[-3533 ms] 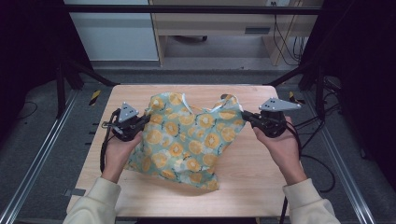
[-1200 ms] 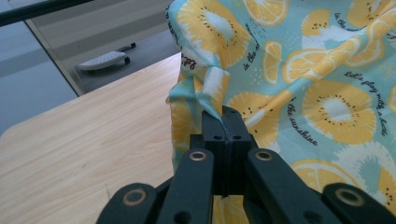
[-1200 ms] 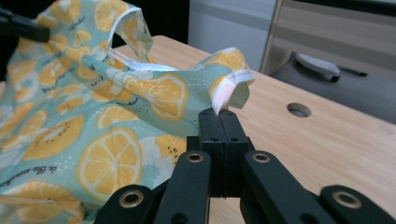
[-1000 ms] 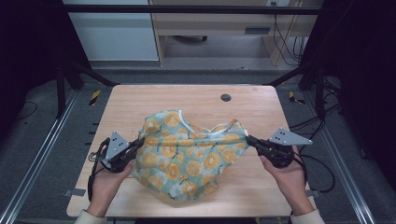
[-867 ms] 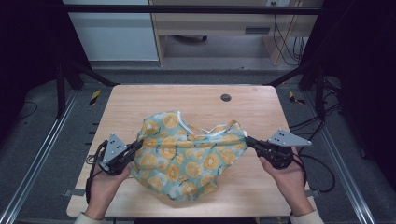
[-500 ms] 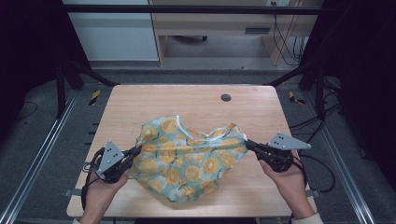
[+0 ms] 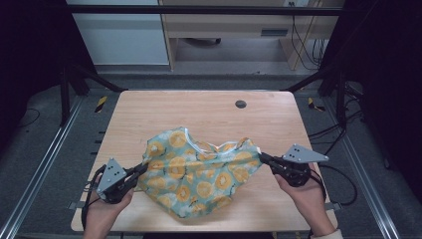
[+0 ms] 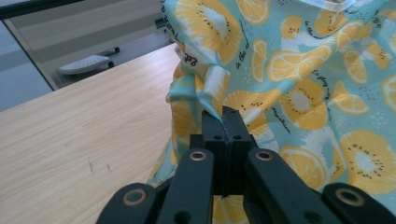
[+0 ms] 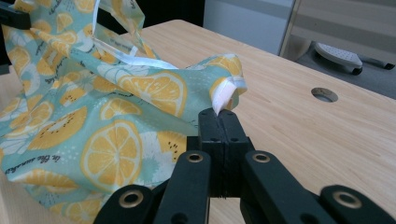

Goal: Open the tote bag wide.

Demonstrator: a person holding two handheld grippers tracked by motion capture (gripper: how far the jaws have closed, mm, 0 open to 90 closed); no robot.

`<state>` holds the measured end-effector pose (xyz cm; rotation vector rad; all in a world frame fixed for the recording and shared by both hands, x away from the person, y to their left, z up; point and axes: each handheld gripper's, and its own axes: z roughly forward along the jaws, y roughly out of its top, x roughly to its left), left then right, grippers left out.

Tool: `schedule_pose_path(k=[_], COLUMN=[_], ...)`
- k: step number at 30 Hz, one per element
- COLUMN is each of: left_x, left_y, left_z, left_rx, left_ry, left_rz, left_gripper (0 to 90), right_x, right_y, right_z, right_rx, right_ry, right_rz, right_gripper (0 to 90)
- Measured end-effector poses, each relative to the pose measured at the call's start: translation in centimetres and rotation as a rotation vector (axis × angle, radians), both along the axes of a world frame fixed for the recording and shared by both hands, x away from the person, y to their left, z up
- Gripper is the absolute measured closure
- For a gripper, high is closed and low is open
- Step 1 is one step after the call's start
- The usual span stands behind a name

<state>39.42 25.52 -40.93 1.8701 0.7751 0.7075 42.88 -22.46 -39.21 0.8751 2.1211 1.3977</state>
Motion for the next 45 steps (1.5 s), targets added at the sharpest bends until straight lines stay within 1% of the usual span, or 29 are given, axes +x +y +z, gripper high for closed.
schedule_pose_path(k=[2,6,12,16,17,20,25,26,27,28,29,33,36,38,39,41,43,45], left_x=[-0.4,-1.0,-2.1,-2.6,-2.6,-2.4,-2.1,-2.0,-1.9,-1.9,-1.8,-1.7,-1.6,-1.5,-1.5,-1.4,-1.2,-1.1], left_y=[0.0,0.0,0.1,0.0,0.0,-0.1,-0.5,-0.5,-0.6,-0.7,-0.7,-0.8,-0.8,-0.9,-0.9,-0.9,-1.0,-1.1], left_z=[-0.2,-0.7,-1.1,-1.5,-1.7,-2.2,-3.2,-3.4,-3.6,-3.7,-3.8,-3.9,-4.0,-4.2,-4.3,-4.4,-4.5,-4.6], left_rx=[0.001,0.010,0.020,0.048,0.056,0.058,0.094,0.110,0.116,0.112,0.117,0.111,0.105,0.109,0.102,0.114,0.120,0.129], left_ry=[0.002,0.004,0.004,0.014,0.018,0.042,0.090,0.100,0.108,0.116,0.121,0.134,0.148,0.157,0.165,0.171,0.180,0.189], left_rz=[-0.008,-0.022,-0.054,-0.068,-0.071,-0.083,-0.101,-0.107,-0.108,-0.109,-0.108,-0.112,-0.116,-0.119,-0.119,-0.120,-0.121,-0.116], left_gripper=[90.0,90.0,90.0,90.0,90.0,90.0,90.0,90.0,90.0,90.0,90.0,90.0,90.0,90.0,90.0,90.0,90.0,90.0], right_x=[-0.3,-0.8,-1.7,-2.5,-2.7,-3.1,-3.3,-3.3,-3.4,-3.4,-3.4,-3.2,-3.0,-3.0,-2.9,-2.8,-2.6,-2.4], right_y=[0.0,-0.1,-0.4,-0.6,-0.6,-0.8,-1.2,-1.2,-1.2,-1.2,-1.2,-1.3,-1.2,-1.1,-1.2,-1.1,-0.9,-0.8], right_z=[-0.3,-0.8,-0.6,-0.5,-0.6,-1.3,-2.6,-2.7,-2.9,-3.1,-3.2,-3.6,-4.1,-4.2,-4.3,-4.7,-5.0,-5.2], right_rx=[-0.005,0.003,0.025,0.039,0.042,0.048,0.043,0.042,0.040,0.035,0.035,0.027,0.001,-0.007,-0.007,-0.013,-0.039,-0.053], right_ry=[0.004,0.010,-0.004,-0.015,-0.012,-0.006,0.024,0.029,0.033,0.038,0.041,0.057,0.064,0.069,0.076,0.091,0.103,0.114], right_rz=[0.003,0.007,0.020,0.039,0.044,0.055,0.075,0.077,0.081,0.084,0.086,0.090,0.093,0.090,0.087,0.086,0.090,0.094], right_gripper=[90.0,90.0,90.0,90.0,90.0,90.0,90.0,90.0,90.0,90.0,90.0,90.0,90.0,90.0,90.0,90.0,90.0,90.0])
